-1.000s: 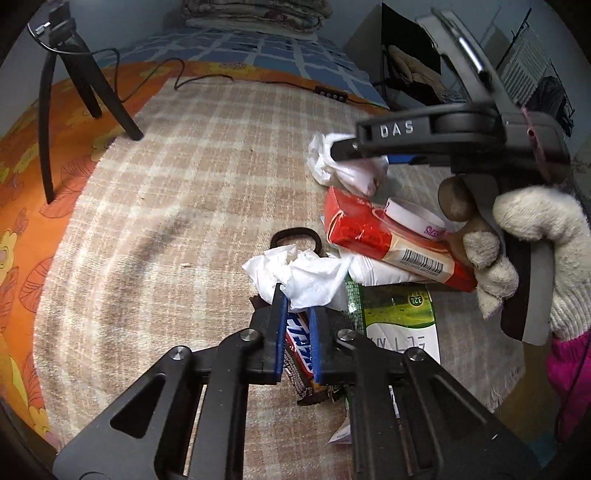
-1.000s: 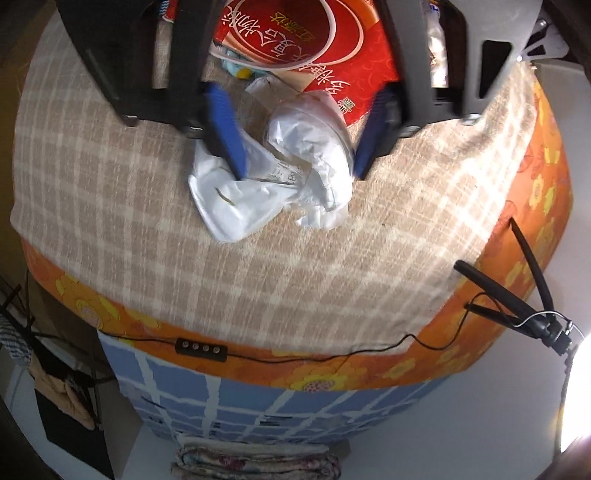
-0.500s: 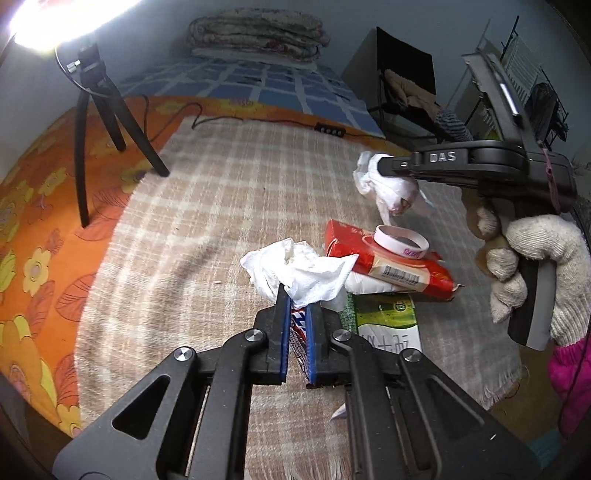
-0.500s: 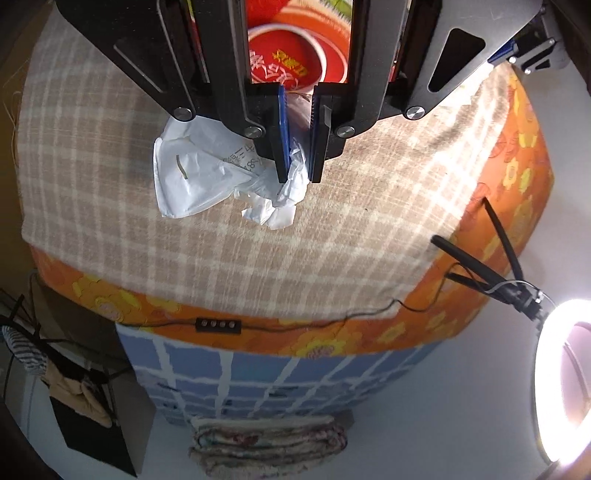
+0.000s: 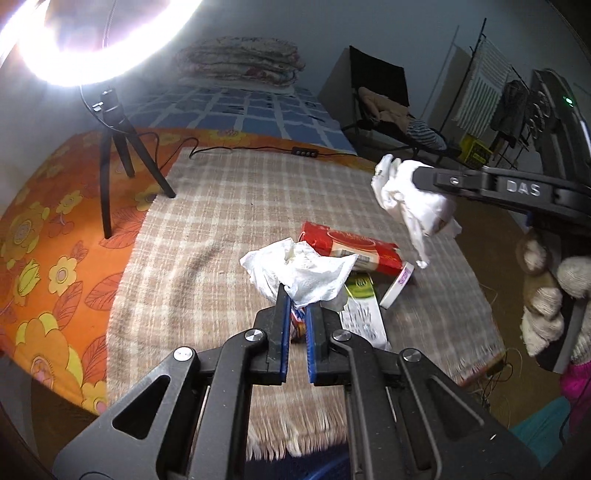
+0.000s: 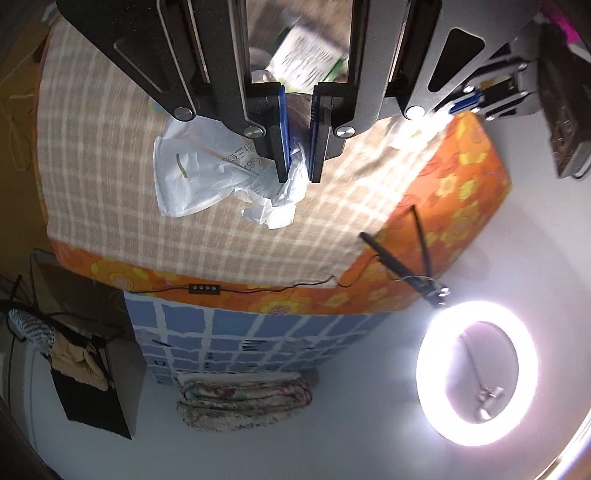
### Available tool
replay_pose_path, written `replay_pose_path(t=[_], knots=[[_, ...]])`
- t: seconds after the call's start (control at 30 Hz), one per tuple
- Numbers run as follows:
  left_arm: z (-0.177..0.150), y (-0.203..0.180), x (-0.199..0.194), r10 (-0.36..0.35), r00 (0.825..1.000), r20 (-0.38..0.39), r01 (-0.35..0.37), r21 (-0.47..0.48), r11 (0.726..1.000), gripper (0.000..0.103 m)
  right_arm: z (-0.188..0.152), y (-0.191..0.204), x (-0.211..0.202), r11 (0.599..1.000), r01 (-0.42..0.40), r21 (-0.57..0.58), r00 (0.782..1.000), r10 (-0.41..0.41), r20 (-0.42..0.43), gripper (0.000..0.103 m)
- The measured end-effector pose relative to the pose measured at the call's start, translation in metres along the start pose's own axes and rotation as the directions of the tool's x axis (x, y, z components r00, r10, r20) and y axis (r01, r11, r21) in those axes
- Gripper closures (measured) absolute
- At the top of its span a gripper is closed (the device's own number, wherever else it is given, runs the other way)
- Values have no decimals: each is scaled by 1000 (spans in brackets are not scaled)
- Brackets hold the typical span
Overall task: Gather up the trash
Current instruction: 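Carry the tissue and bag over the blue basket and open both tools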
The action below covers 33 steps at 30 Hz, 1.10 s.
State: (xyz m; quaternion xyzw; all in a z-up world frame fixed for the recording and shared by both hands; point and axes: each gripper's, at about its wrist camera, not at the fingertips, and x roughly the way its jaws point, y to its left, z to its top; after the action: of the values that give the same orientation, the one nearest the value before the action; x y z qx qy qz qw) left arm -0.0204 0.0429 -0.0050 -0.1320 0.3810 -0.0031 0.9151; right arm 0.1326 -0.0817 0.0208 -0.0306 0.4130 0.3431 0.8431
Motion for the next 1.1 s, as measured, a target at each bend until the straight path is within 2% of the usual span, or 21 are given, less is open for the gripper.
replay_pose_path(t=[0.27,0.63,0.73,1.1], knots=[[-17,-8,-23,-19,1000,13,19,30,999,98,-30,5,-40,1000,6,8,999,-6,35,95],[-48,-35,-47,-94,995,-21,95,123,988,98,-95,18,-79,1000,-28,-1,1000,28,9,95],[-61,-41,-49,-120,992,-49,125,135,983,98,-118,22,-85,1000,-31,-1,1000,31,-5,95],[-123,-65,-39,-138,971,-196,178,203,963,98,-201,34,-95,1000,2,-22,997,-4,-79,95]])
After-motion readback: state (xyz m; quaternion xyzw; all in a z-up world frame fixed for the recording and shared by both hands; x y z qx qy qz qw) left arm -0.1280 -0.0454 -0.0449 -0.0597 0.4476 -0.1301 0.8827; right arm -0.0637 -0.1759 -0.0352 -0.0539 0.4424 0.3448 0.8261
